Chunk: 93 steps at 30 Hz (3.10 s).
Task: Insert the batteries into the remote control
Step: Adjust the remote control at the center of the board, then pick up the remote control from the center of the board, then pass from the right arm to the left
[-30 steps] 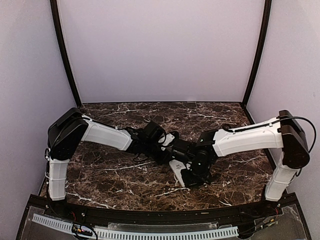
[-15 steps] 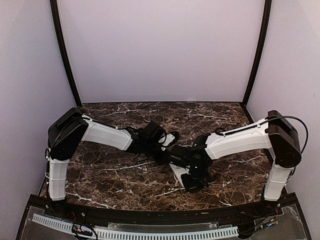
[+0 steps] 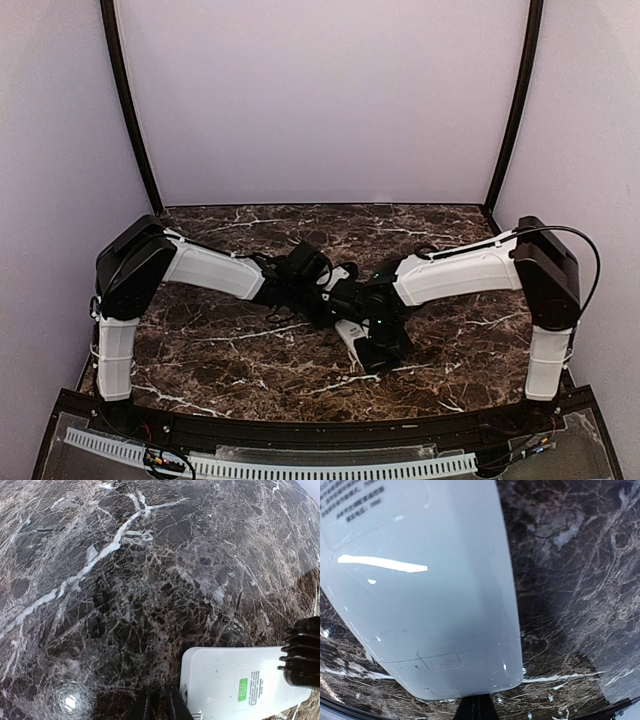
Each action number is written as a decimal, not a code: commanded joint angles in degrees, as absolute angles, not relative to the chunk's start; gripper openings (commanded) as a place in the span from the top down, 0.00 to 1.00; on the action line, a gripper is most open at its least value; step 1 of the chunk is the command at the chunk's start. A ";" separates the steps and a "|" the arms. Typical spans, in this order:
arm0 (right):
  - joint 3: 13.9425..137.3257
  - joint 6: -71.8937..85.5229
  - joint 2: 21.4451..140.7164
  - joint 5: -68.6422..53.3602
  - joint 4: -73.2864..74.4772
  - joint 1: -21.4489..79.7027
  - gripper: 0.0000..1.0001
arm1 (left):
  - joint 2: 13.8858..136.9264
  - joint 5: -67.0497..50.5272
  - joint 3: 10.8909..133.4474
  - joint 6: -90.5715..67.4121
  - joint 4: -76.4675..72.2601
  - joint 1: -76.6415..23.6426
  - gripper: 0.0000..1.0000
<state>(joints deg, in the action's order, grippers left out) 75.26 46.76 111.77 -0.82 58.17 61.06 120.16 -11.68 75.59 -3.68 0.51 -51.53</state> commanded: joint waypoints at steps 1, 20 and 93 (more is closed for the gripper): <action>71.61 45.21 107.27 4.34 49.16 59.46 1.00 | 120.95 -14.37 74.84 -4.47 3.56 -51.52 0.88; 89.13 22.72 114.90 12.25 51.42 57.76 0.01 | 100.49 4.04 72.92 -4.97 6.88 -44.00 0.22; 72.44 48.68 104.43 -4.57 23.25 47.64 0.85 | 111.14 -25.86 60.81 -26.04 -14.02 -48.78 0.30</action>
<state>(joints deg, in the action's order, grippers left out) 72.71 47.62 105.23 -3.14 26.85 47.97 110.08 -22.11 59.83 -25.28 -11.51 -48.97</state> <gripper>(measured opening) 0.532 0.703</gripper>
